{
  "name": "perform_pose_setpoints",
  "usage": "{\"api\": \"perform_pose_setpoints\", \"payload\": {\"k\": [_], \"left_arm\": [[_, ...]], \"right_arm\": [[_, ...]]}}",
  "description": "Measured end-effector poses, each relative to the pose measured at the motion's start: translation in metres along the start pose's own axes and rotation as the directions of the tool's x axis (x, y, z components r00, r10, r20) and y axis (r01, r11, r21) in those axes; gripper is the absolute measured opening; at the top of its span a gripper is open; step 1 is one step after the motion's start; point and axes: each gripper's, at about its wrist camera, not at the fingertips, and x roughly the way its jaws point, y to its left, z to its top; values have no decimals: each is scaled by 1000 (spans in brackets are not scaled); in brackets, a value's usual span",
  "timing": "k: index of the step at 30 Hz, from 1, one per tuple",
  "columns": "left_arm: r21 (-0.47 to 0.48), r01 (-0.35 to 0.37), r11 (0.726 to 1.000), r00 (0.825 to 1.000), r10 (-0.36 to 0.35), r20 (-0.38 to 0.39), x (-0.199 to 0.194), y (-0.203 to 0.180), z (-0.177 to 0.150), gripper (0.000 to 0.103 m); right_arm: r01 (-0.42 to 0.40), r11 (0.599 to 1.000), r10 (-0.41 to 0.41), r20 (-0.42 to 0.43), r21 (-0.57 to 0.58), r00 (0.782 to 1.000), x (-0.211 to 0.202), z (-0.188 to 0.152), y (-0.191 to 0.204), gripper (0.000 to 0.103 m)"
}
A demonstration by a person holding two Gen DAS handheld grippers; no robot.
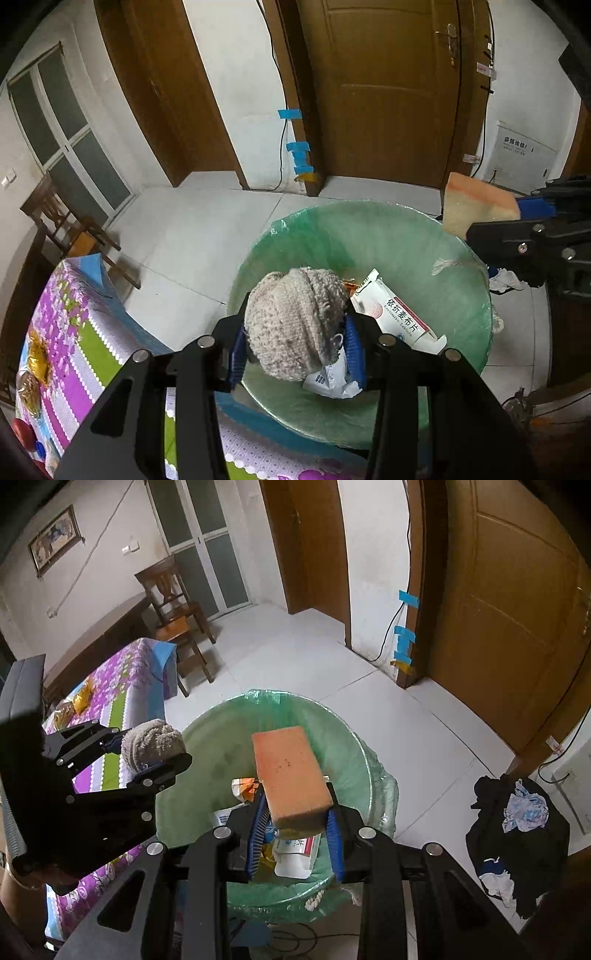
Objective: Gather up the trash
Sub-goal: 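Open both tools to drop the sponge and yarn ball into the bin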
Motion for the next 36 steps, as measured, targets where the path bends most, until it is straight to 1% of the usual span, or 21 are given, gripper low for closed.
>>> {"api": "perform_pose_setpoints", "payload": {"k": [8, 12, 14, 15, 16, 17, 18, 20, 22, 29, 33, 36], "left_arm": [[-4, 11, 1000, 1000, -11, -21, 10, 2, -3, 42], [-2, 17, 1000, 1000, -17, -19, 11, 1, -1, 42], [-3, 17, 1000, 1000, -17, -17, 11, 1, 0, 44], [-5, 17, 1000, 1000, -17, -16, 12, 0, 1, 45], [-8, 14, 1000, 1000, -14, -15, 11, 0, 2, 50], [-11, 5, 1000, 1000, -5, -15, 11, 0, 1, 70], [-12, -3, 1000, 1000, 3, 0, 9, 0, 0, 84], [-3, -13, 1000, 1000, 13, 16, 6, -1, -2, 85], [-2, -14, 1000, 1000, 14, 7, 6, -1, -3, 85], [0, -19, 1000, 1000, 19, 16, 3, -3, -4, 85], [17, -43, 999, 999, 43, 18, 4, -6, -7, 85], [11, -48, 999, 999, 48, 20, 2, -6, -7, 85]], "right_arm": [[13, 999, -14, -46, -30, 999, 21, 5, 9, 30], [20, 999, -21, -30, -39, 999, 19, 13, 9, 31], [20, 999, -21, -22, -40, 1000, 18, 17, 9, 31], [17, 999, -18, -18, -45, 1000, 17, 19, 9, 33], [19, 999, -19, -14, -49, 1000, 17, 20, 9, 36], [28, 998, -29, -9, -51, 1000, 18, 21, 10, 44], [30, 998, -30, -4, -53, 1000, 17, 20, 9, 50], [36, 998, -36, 0, -57, 999, 16, 19, 9, 54], [34, 998, -34, -1, -53, 999, 17, 18, 7, 54], [27, 999, -28, -7, -30, 1000, 20, 12, 1, 54], [37, 999, -37, 5, -28, 999, 17, 9, -1, 54], [36, 999, -36, 15, -21, 999, 15, 9, -2, 54]]}}
